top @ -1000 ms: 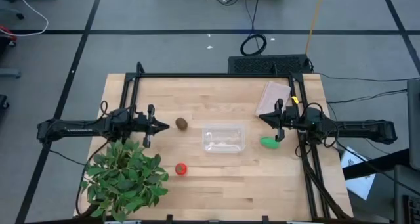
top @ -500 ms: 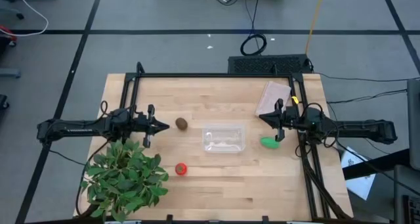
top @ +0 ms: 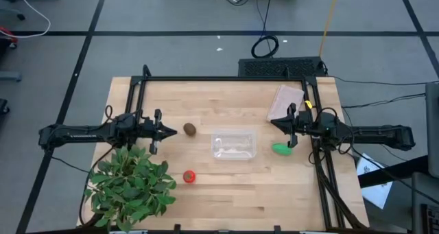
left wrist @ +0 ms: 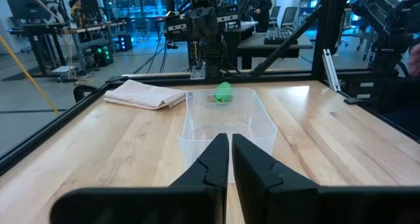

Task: Pick and placing Produce into tupperware

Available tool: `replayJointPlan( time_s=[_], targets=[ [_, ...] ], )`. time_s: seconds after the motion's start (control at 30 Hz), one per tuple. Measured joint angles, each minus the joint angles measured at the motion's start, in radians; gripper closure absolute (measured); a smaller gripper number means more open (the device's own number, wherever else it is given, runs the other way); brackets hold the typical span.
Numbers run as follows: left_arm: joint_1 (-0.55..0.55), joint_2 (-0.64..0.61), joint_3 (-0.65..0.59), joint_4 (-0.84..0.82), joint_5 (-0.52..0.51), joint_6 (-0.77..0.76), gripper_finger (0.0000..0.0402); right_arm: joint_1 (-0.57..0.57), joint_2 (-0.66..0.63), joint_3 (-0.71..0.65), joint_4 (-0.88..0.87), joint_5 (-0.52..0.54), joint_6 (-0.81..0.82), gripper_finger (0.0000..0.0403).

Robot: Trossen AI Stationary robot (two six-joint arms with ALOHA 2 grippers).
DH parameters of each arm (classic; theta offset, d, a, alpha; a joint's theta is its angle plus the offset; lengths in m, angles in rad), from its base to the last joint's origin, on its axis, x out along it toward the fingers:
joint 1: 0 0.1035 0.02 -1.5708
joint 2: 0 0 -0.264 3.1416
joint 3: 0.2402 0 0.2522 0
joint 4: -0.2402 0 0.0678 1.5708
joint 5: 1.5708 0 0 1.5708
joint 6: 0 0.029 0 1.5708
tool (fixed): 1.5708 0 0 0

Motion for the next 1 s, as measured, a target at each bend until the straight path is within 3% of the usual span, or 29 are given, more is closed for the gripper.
replayJointPlan(
  time_s=[1.0],
  targets=[
    [0.000,0.000,0.000,0.005,0.000,-0.002,0.0376,0.000,0.000,0.000,0.008,0.000,0.000,0.0403]
  ],
)
